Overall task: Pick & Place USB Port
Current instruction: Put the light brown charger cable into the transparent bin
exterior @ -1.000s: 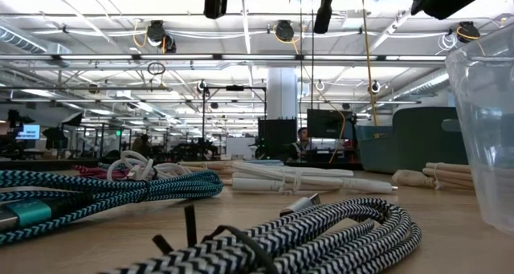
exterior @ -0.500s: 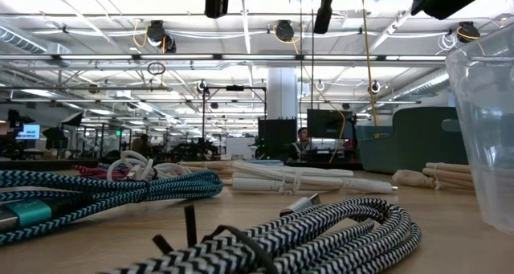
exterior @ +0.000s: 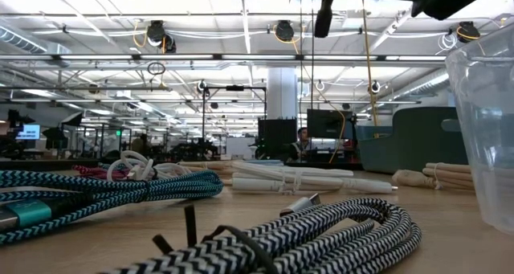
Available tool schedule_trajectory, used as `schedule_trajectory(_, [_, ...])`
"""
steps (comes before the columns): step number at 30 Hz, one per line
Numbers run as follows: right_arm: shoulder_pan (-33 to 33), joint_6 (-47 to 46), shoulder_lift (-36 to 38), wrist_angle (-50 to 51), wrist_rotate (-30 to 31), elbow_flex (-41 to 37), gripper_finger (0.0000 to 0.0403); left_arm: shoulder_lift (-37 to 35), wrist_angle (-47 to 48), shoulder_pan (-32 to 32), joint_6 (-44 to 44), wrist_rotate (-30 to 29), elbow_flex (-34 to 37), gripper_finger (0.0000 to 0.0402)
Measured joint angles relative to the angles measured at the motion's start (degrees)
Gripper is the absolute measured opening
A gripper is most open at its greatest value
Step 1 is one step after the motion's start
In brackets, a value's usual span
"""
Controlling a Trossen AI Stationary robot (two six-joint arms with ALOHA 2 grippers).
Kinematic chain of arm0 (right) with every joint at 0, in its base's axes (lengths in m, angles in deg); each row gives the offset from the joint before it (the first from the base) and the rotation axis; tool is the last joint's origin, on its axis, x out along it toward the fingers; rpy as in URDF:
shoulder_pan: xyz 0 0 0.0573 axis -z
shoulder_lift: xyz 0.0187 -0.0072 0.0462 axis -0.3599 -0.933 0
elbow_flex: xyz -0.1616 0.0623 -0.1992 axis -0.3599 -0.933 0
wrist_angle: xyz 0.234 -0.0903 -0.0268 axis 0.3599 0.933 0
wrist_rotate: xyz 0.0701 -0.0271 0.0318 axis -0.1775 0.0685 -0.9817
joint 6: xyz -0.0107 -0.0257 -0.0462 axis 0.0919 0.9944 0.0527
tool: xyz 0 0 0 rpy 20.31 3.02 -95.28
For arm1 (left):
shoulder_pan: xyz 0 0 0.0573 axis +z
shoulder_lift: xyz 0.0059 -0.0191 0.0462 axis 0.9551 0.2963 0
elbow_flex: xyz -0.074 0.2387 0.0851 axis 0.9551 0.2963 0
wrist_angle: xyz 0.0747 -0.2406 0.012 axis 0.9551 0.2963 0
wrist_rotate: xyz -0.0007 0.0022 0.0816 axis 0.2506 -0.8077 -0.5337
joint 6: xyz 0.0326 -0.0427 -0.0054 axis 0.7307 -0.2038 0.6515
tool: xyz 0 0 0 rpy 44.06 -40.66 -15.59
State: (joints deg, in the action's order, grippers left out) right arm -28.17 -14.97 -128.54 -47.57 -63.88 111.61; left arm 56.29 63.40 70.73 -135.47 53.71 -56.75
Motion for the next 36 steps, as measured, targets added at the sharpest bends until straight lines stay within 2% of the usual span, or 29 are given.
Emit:
schedule_trajectory(2, [0.0, -0.4, 0.0, -0.3, -2.7, 0.0, 0.0012, -2.5, 1.9, 0.4, 0.9, -0.1, 0.0, 0.0125])
schedule_trajectory(6, [0.0, -3.1, 0.0, 0.1, -12.2, 0.0, 0.0009, -7.6, 5.9, 1.3, 2.8, -2.6, 0.0, 0.0126])
schedule_trajectory(10, [-0.9, -6.3, 0.3, 0.7, -22.4, 0.0, 0.0011, -12.0, 11.7, 1.5, 4.8, -6.9, 0.0, 0.0126])
schedule_trajectory(12, [-2.2, -7.5, 1.0, 2.0, -25.1, 0.0, 0.0011, -13.4, 13.4, 1.5, 5.4, -8.9, -0.1, 0.0126])
schedule_trajectory(18, [-8.4, -9.6, 4.5, 3.7, -25.0, 0.9, 0.0011, -15.2, 19.0, 1.5, 6.5, -11.7, -0.1, 0.0127])
schedule_trajectory(22, [-14.1, -7.7, 6.8, 10.6, -25.0, 5.4, 0.0011, -14.6, 19.9, 1.5, 6.6, -12.1, -0.1, 0.0127])
schedule_trajectory(25, [-18.7, -4.4, 7.3, 21.5, -25.0, 11.5, 0.0011, -13.5, 19.8, 1.2, 6.6, -12.4, -0.1, 0.0127])
schedule_trajectory(28, [-23.6, -0.8, 7.4, 36.6, -23.6, 19.4, 0.0011, -12.2, 19.6, 0.8, 6.5, -13.4, 0.0, 0.0127])
schedule_trajectory(32, [-29.4, 2.3, 6.9, 54.4, -18.0, 28.7, 0.0011, -10.0, 17.9, -0.7, 4.8, -15.7, 0.0, 0.0127])
schedule_trajectory(36, [-34.7, 3.1, 6.9, 62.8, -10.3, 32.1, 0.0011, -7.3, 14.7, -3.1, 2.5, -18.3, 0.0, 0.0127])
